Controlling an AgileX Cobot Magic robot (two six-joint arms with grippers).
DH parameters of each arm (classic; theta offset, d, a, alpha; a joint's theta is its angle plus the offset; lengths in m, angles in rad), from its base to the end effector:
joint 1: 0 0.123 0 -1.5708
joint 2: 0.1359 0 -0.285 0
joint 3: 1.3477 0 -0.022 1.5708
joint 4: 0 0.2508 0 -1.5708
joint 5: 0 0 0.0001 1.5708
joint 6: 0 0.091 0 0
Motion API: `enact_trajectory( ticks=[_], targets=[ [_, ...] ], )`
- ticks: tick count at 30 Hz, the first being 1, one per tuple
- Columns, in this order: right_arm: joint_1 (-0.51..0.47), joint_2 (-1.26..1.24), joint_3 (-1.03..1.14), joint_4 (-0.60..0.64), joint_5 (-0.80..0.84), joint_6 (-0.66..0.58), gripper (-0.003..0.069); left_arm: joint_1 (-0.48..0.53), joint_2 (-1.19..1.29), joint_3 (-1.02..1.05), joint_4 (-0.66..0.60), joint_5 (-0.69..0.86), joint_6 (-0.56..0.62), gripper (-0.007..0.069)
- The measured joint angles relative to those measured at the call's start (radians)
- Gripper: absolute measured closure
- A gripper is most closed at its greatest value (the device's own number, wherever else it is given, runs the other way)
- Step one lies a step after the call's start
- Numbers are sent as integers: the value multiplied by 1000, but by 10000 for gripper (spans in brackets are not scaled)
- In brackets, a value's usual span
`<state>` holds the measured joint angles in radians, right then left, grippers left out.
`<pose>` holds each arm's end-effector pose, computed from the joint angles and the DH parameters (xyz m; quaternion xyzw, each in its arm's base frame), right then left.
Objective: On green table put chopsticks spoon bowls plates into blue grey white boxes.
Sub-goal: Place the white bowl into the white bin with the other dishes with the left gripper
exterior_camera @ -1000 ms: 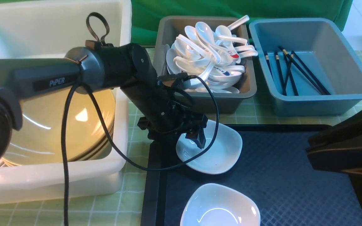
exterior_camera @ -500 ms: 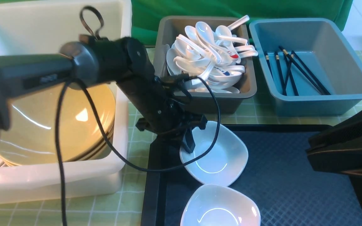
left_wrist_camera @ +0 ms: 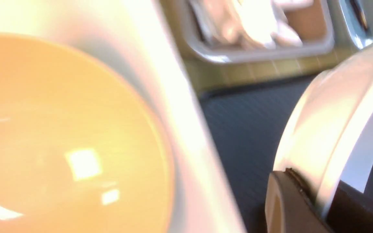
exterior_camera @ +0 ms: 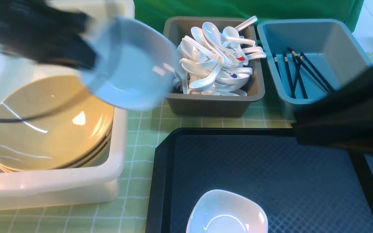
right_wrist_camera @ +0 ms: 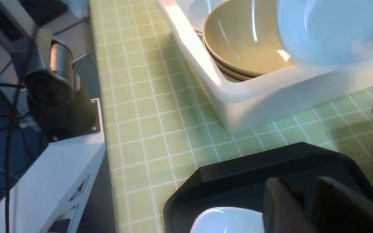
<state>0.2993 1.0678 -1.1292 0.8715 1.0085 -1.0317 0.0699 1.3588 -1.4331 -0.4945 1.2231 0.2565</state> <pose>0.1716 0.1146 0.4060 -0.4566 0.7221 0.2727 0.4425 0.2671 -0.0220 0.3998 0.0648 0.9364 -0.2008 0.2805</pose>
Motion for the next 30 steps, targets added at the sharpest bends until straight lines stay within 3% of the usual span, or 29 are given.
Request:
enact_trajectory(
  ticks=[4, 5, 8, 11, 16, 20, 30],
  targets=[
    [5, 85, -80, 23, 38, -29, 508, 249, -69, 4, -1, 25, 2, 610],
    [7, 89, -88, 28, 41, -33, 509, 262, -71, 4, -1, 25, -1, 610],
    [78, 164, -159, 52, 56, -61, 558, 473, -77, 51, 16, 25, -62, 610],
    [157, 226, -200, 55, 67, -68, 622, 585, -55, 99, 60, 22, -100, 610],
    [278, 295, -245, 40, 77, -69, 636, 750, 11, 126, 166, -30, -217, 610],
    [306, 302, -246, 28, 85, -69, 636, 772, 75, 126, 238, -50, -256, 610],
    [308, 302, -246, 10, 94, -36, 634, 771, 236, 126, 247, -41, -284, 610]
  ],
)
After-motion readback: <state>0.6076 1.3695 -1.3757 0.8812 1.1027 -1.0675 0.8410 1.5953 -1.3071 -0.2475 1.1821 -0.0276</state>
